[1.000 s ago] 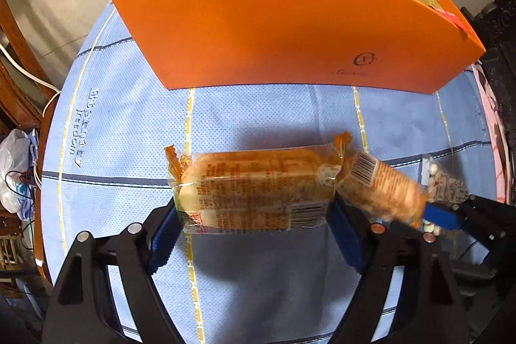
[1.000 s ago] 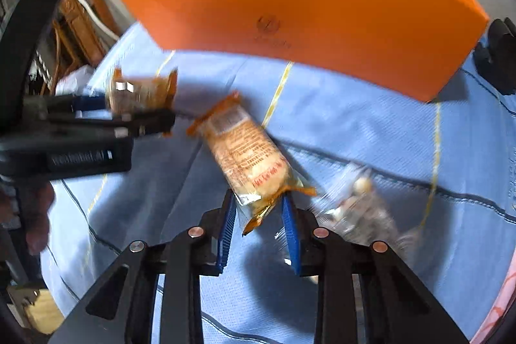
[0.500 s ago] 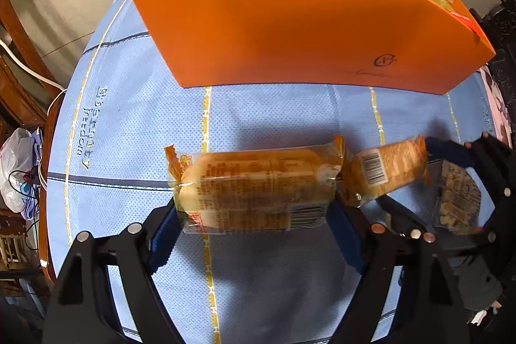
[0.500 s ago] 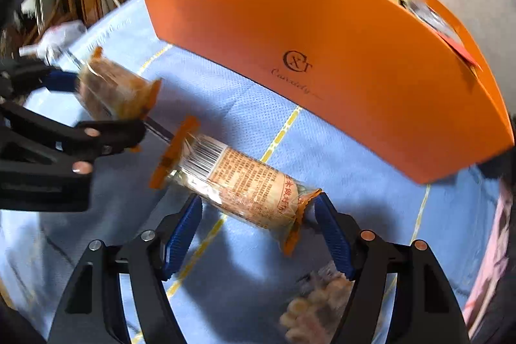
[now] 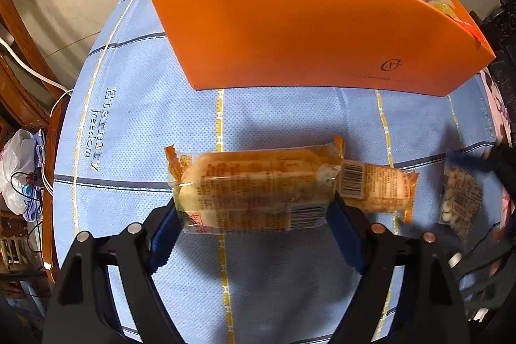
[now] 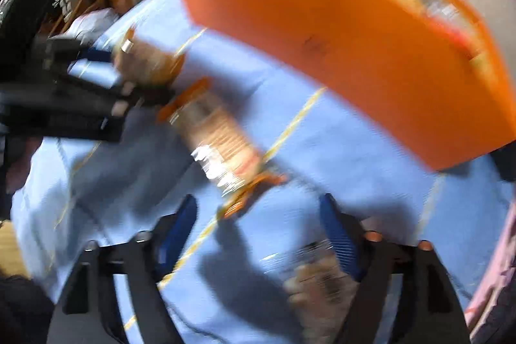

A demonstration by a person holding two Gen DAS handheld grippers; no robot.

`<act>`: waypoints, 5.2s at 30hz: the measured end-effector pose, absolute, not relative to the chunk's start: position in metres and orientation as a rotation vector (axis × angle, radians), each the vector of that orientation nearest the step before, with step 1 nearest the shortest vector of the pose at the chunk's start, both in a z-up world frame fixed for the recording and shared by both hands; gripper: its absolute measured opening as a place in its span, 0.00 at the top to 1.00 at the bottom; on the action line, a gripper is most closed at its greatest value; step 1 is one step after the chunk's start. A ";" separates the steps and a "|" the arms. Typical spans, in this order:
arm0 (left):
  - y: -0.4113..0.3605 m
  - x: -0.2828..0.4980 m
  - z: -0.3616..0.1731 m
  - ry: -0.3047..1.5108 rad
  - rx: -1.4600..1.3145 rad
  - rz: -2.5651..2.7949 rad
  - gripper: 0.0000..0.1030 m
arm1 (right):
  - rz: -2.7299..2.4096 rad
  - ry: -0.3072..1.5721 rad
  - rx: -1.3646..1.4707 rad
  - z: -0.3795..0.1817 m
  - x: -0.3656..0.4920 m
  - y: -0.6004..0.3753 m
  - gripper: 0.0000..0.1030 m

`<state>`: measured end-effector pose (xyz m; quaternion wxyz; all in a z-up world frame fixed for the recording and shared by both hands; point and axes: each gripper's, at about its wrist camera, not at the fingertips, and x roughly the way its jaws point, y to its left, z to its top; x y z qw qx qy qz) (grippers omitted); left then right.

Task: Organize snacks
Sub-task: 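Lift both cracker packs off the table toward the orange box, then lower both cracker packs into the orange box and open both tools, then withdraw both open tools back over the remaining snacks, then grasp the white ball snack bag with the left tool while the right grasps the small orange pack, then carry both bags over the orange box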

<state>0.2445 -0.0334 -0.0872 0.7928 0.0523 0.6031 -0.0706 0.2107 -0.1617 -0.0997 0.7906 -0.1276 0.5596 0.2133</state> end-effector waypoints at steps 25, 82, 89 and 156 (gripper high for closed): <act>-0.039 0.236 -0.044 1.227 0.133 -0.172 0.23 | 0.466 1.160 -0.228 -0.049 0.217 -0.170 0.64; -0.122 0.199 -0.002 1.134 0.274 -0.365 0.04 | 0.084 1.115 0.060 -0.036 0.115 -0.254 0.28; -0.152 0.168 -0.032 1.192 0.313 -0.430 0.04 | 0.136 1.262 0.037 -0.097 0.032 -0.221 0.26; -0.142 0.205 0.041 1.061 0.264 -0.399 0.65 | 0.154 0.937 0.034 0.016 0.138 -0.235 0.62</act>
